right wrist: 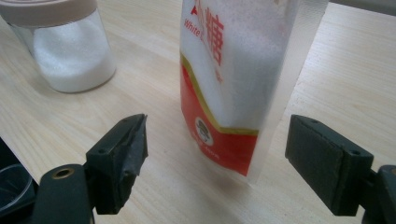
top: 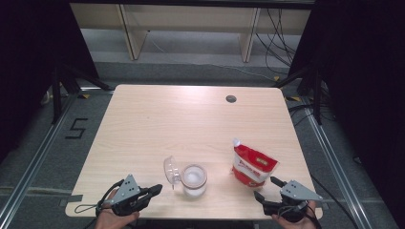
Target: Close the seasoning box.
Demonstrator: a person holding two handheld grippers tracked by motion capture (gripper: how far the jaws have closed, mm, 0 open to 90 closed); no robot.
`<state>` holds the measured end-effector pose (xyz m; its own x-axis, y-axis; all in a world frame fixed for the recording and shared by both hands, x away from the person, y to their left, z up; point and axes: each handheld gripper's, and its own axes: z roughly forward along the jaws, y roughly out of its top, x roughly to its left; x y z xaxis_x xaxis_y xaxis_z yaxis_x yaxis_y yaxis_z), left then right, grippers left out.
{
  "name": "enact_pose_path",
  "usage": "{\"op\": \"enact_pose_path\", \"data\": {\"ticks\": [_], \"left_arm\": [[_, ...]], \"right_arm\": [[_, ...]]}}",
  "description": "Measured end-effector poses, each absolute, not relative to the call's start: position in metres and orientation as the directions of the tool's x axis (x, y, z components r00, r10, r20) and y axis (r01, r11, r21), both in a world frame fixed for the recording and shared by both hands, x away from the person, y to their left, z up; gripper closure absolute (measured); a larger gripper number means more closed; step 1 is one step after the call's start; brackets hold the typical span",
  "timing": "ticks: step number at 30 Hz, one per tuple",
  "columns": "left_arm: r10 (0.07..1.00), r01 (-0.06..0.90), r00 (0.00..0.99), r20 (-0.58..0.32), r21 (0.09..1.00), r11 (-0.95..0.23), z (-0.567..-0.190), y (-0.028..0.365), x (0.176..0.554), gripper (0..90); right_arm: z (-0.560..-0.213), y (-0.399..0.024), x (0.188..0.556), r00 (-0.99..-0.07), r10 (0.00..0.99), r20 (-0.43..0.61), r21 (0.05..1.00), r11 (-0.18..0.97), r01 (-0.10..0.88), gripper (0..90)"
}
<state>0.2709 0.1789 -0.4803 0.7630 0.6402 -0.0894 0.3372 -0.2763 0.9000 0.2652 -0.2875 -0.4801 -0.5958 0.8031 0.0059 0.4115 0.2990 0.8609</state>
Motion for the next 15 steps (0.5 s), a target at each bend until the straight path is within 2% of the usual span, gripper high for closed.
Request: {"op": "enact_pose_path", "data": {"ticks": [15], "left_arm": [[0.630, 0.308, 0.774, -0.055, 0.903, -0.299, -0.463, 0.170, 0.274, 89.5]], "right_arm": [[-0.481, -0.285, 0.264, -0.584, 0.811, 0.024, 0.858, 0.283, 0.428, 22.3]]}}
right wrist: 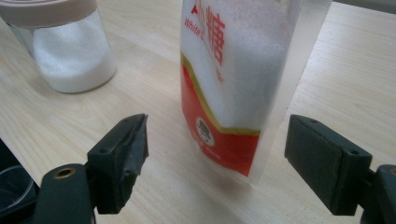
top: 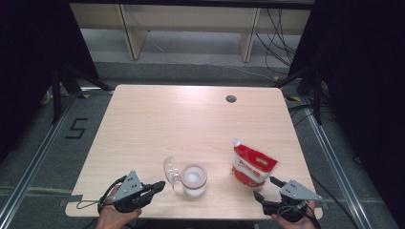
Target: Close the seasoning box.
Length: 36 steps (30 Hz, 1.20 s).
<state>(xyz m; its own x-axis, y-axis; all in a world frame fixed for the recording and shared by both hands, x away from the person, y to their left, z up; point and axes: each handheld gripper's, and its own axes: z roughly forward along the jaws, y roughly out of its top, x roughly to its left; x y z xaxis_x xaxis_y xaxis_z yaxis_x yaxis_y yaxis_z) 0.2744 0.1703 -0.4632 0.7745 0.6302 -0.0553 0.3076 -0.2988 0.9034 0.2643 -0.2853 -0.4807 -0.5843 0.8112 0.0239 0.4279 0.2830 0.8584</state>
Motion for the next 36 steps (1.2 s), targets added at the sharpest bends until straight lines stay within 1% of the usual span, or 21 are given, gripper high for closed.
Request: {"op": "enact_pose_path", "data": {"ticks": [1, 3, 5, 6, 8, 9, 10, 12, 13, 14, 15, 16, 18, 21, 22, 24, 27, 29, 32, 34, 36], "left_arm": [[0.632, 0.308, 0.772, -0.066, 0.909, -0.281, -0.463, 0.169, 0.275, 89.5], [0.633, 0.296, 0.773, -0.040, 0.906, -0.303, -0.459, 0.170, 0.275, 89.5], [0.634, 0.306, 0.771, -0.057, 0.907, -0.290, -0.458, 0.169, 0.274, 89.5], [0.623, 0.286, 0.782, -0.032, 0.906, -0.312, -0.456, 0.169, 0.276, 89.5], [0.623, 0.288, 0.782, -0.036, 0.906, -0.310, -0.455, 0.168, 0.275, 89.5], [0.627, 0.294, 0.777, -0.053, 0.912, -0.287, -0.455, 0.167, 0.275, 89.5], [0.620, 0.283, 0.784, -0.030, 0.906, -0.314, -0.452, 0.168, 0.275, 89.5], [0.618, 0.291, 0.785, -0.045, 0.908, -0.303, -0.450, 0.166, 0.275, 89.5], [0.608, 0.265, 0.794, -0.016, 0.909, -0.322, -0.447, 0.166, 0.276, 89.5], [0.619, 0.284, 0.785, -0.035, 0.908, -0.309, -0.446, 0.164, 0.275, 89.5], [0.609, 0.267, 0.793, -0.019, 0.909, -0.319, -0.445, 0.164, 0.275, 89.5], [0.609, 0.277, 0.792, -0.034, 0.909, -0.310, -0.444, 0.161, 0.275, 89.5], [0.596, 0.250, 0.803, -0.003, 0.909, -0.333, -0.443, 0.161, 0.277, 89.5], [0.604, 0.278, 0.796, -0.038, 0.910, -0.309, -0.444, 0.157, 0.277, 89.5], [0.604, 0.263, 0.797, -0.013, 0.907, -0.328, -0.443, 0.158, 0.278, 89.5], [0.609, 0.277, 0.792, -0.030, 0.907, -0.316, -0.443, 0.156, 0.278, 89.5], [0.608, 0.264, 0.794, -0.015, 0.909, -0.323, -0.442, 0.156, 0.279, 89.4], [0.604, 0.268, 0.796, -0.029, 0.913, -0.309, -0.442, 0.156, 0.279, 89.5], [0.597, 0.246, 0.802, -0.004, 0.914, -0.324, -0.439, 0.155, 0.280, 89.5], [0.602, 0.256, 0.798, -0.019, 0.915, -0.311, -0.438, 0.153, 0.280, 89.4], [0.597, 0.244, 0.803, -0.002, 0.913, -0.326, -0.436, 0.152, 0.280, 89.4]], "right_arm": [[-0.481, -0.285, 0.264, -0.584, 0.812, 0.027, 0.858, 0.281, 0.431, 22.3], [-0.482, -0.287, 0.267, -0.605, 0.796, 0.005, 0.865, 0.301, 0.402, 22.3], [-0.482, -0.287, 0.268, -0.605, 0.796, 0.005, 0.864, 0.302, 0.404, 22.3], [-0.482, -0.287, 0.268, -0.605, 0.796, 0.006, 0.864, 0.301, 0.404, 22.3], [-0.481, -0.287, 0.268, -0.604, 0.797, 0.008, 0.865, 0.298, 0.405, 22.3], [-0.481, -0.286, 0.268, -0.604, 0.797, 0.008, 0.865, 0.298, 0.405, 22.3], [-0.481, -0.286, 0.268, -0.604, 0.797, 0.009, 0.865, 0.297, 0.406, 22.3], [-0.481, -0.286, 0.268, -0.604, 0.797, 0.008, 0.865, 0.298, 0.405, 22.3], [-0.482, -0.286, 0.268, -0.603, 0.797, 0.008, 0.865, 0.298, 0.404, 22.3], [-0.482, -0.286, 0.268, -0.603, 0.798, 0.008, 0.865, 0.297, 0.405, 22.3], [-0.482, -0.287, 0.268, -0.603, 0.798, 0.007, 0.864, 0.298, 0.405, 22.3], [-0.482, -0.287, 0.268, -0.603, 0.798, 0.007, 0.864, 0.299, 0.405, 22.3], [-0.482, -0.287, 0.268, -0.603, 0.797, 0.007, 0.864, 0.299, 0.405, 22.3], [-0.481, -0.287, 0.268, -0.602, 0.799, 0.008, 0.864, 0.297, 0.406, 22.3], [-0.481, -0.287, 0.268, -0.602, 0.799, 0.009, 0.864, 0.297, 0.406, 22.3], [-0.481, -0.287, 0.268, -0.602, 0.798, 0.009, 0.864, 0.297, 0.406, 22.3], [-0.482, -0.286, 0.267, -0.603, 0.798, 0.009, 0.864, 0.297, 0.406, 22.3], [-0.481, -0.286, 0.267, -0.600, 0.800, 0.013, 0.863, 0.294, 0.410, 22.3], [-0.481, -0.287, 0.267, -0.602, 0.799, 0.008, 0.864, 0.297, 0.406, 22.3], [-0.481, -0.287, 0.267, -0.604, 0.797, 0.007, 0.861, 0.302, 0.408, 22.3], [-0.480, -0.287, 0.267, -0.594, 0.804, -0.006, 0.863, 0.304, 0.404, 22.3]]}}
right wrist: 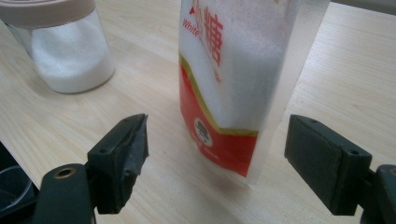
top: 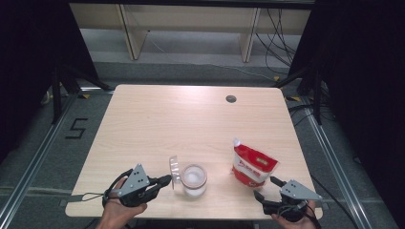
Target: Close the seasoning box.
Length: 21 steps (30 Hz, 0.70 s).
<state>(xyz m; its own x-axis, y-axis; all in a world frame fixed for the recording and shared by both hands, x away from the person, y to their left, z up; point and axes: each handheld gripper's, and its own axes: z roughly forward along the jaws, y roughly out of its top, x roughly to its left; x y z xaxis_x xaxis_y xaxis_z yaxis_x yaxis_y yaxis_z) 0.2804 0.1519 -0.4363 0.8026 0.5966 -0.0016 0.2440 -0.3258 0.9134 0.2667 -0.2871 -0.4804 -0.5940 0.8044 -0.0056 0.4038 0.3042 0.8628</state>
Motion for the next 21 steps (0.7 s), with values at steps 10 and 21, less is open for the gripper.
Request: {"op": "enact_pose_path", "data": {"ticks": [10, 21], "left_arm": [[0.579, 0.234, 0.815, -0.003, 0.916, -0.325, -0.432, 0.141, 0.281, 89.3], [0.586, 0.268, 0.809, -0.044, 0.915, -0.302, -0.439, 0.154, 0.282, 79.6]], "right_arm": [[-0.480, -0.286, 0.265, -0.589, 0.808, 0.022, 0.857, 0.288, 0.427, 22.3], [-0.480, -0.287, 0.266, -0.597, 0.802, -0.003, 0.863, 0.304, 0.404, 22.2]]}}
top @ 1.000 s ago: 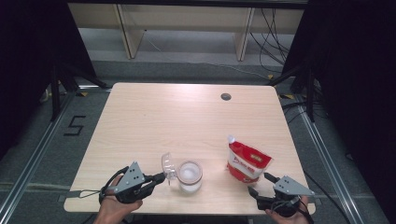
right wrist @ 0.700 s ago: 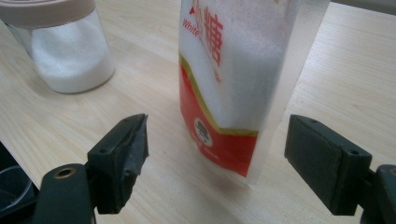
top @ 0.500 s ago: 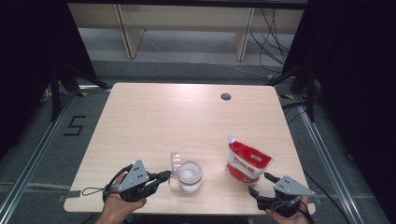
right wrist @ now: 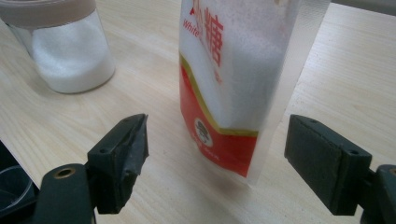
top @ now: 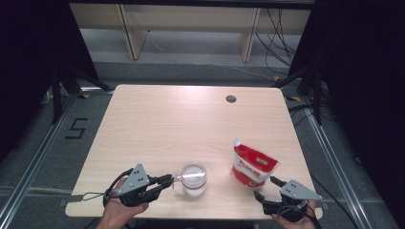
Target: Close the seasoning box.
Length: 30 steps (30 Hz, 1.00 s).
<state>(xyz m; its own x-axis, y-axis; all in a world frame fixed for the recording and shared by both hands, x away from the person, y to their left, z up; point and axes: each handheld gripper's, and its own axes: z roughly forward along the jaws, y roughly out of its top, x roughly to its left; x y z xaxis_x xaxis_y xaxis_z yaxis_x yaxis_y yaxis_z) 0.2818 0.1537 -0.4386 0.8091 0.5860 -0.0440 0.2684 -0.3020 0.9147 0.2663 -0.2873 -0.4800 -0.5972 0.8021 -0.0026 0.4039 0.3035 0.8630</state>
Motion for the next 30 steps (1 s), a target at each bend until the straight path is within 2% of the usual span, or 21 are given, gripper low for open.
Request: {"op": "enact_pose_path", "data": {"ticks": [4, 9, 14, 16, 20, 24, 27, 30], "left_arm": [[0.589, 0.286, 0.806, -0.056, 0.908, -0.306, -0.439, 0.155, 0.280, 69.1], [0.581, 0.254, 0.813, -0.034, 0.919, -0.302, -0.439, 0.159, 0.280, 55.2], [0.586, 0.279, 0.808, -0.053, 0.911, -0.303, -0.443, 0.160, 0.280, 36.7], [0.602, 0.306, 0.795, -0.077, 0.907, -0.289, -0.445, 0.160, 0.278, 33.7], [0.607, 0.303, 0.792, -0.065, 0.905, -0.299, -0.446, 0.162, 0.278, 28.3], [0.610, 0.302, 0.790, -0.051, 0.900, -0.316, -0.449, 0.164, 0.278, 25.8], [0.612, 0.324, 0.787, -0.082, 0.899, -0.296, -0.453, 0.164, 0.277, 25.1], [0.618, 0.328, 0.783, -0.075, 0.893, -0.307, -0.455, 0.167, 0.275, 24.1]], "right_arm": [[-0.480, -0.287, 0.266, -0.592, 0.806, -0.006, 0.865, 0.301, 0.401, 22.2], [-0.480, -0.288, 0.267, -0.601, 0.799, -0.021, 0.865, 0.315, 0.389, 21.9], [-0.480, -0.288, 0.267, -0.600, 0.800, -0.023, 0.865, 0.317, 0.389, 21.6], [-0.480, -0.288, 0.267, -0.600, 0.800, -0.024, 0.864, 0.319, 0.390, 21.6], [-0.480, -0.288, 0.267, -0.599, 0.801, -0.017, 0.861, 0.316, 0.398, 21.6], [-0.480, -0.287, 0.267, -0.602, 0.798, -0.008, 0.863, 0.310, 0.399, 21.5], [-0.480, -0.287, 0.266, -0.600, 0.800, -0.012, 0.861, 0.313, 0.401, 21.5], [-0.480, -0.286, 0.265, -0.590, 0.807, 0.009, 0.859, 0.296, 0.419, 21.5]]}}
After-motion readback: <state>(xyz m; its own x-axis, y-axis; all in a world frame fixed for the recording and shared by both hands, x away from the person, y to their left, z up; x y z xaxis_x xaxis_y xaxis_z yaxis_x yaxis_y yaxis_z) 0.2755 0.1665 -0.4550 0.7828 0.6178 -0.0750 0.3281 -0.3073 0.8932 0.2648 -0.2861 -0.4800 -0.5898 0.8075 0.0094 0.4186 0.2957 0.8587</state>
